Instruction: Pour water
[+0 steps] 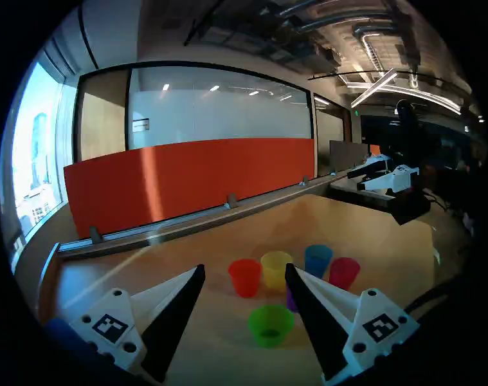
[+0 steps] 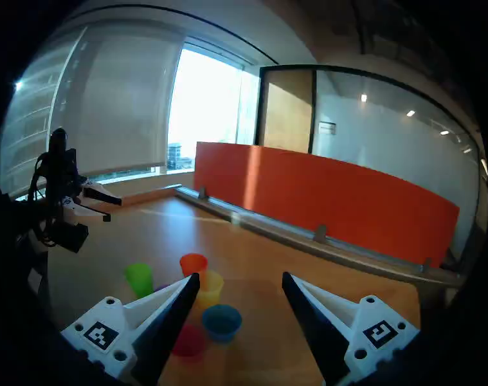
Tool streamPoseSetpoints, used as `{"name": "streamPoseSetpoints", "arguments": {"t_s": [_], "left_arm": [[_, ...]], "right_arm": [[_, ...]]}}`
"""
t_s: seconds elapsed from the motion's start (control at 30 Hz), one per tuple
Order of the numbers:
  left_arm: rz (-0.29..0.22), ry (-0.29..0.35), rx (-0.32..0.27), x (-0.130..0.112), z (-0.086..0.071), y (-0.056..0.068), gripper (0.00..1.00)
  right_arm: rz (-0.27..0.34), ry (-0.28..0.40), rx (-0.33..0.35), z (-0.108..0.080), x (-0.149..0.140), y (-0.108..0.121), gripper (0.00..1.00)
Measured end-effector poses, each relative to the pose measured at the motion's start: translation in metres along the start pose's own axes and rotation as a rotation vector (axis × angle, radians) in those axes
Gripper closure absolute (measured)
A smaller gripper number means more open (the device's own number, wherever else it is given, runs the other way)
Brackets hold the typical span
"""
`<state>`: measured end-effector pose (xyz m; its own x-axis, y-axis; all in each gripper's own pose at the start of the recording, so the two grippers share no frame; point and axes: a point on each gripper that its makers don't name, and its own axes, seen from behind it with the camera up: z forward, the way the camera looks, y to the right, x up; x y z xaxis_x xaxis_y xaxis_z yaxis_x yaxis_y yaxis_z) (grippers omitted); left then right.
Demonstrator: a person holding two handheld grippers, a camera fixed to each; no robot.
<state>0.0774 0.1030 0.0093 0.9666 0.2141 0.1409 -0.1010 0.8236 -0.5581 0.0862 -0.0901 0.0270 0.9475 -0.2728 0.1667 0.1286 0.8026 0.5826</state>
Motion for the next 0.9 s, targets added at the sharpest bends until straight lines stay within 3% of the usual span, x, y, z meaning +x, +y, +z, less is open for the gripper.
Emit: {"name": "streamPoseSetpoints", "arguments": {"t_s": [0.27,0.9], "left_arm": [[0.024,-0.042,-0.031,-0.021,0.012,0.005,0.08],[0.061,-0.137,-0.141,-0.067,0.03,0.036,0.08]], "right_arm": [[-0.002,-0.031,0.017,0.01,-0.008,0.001,0.0],[-0.015,-0.082,0.055,0.029,-0.026,-0.003,0.0]]}}
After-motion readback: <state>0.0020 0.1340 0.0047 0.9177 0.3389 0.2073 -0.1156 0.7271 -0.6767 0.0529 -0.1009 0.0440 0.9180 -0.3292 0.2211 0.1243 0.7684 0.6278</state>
